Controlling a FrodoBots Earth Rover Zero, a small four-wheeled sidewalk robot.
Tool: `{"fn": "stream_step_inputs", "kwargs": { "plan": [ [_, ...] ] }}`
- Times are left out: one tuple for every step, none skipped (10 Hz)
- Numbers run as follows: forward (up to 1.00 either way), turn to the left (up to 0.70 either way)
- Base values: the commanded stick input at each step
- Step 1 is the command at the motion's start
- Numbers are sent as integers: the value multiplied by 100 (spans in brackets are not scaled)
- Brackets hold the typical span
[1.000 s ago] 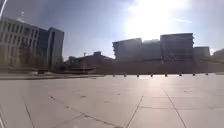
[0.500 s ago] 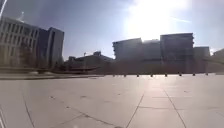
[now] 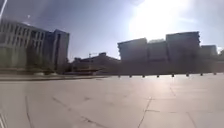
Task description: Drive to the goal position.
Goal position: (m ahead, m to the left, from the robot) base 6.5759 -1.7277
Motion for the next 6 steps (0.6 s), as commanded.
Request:
{"fn": "stream_step_inputs", "kwargs": {
  "plan": [
    [100, -9],
    [100, -9],
    [100, -9],
    [100, -9],
    [100, -9],
    [100, -9]
  ]
}}
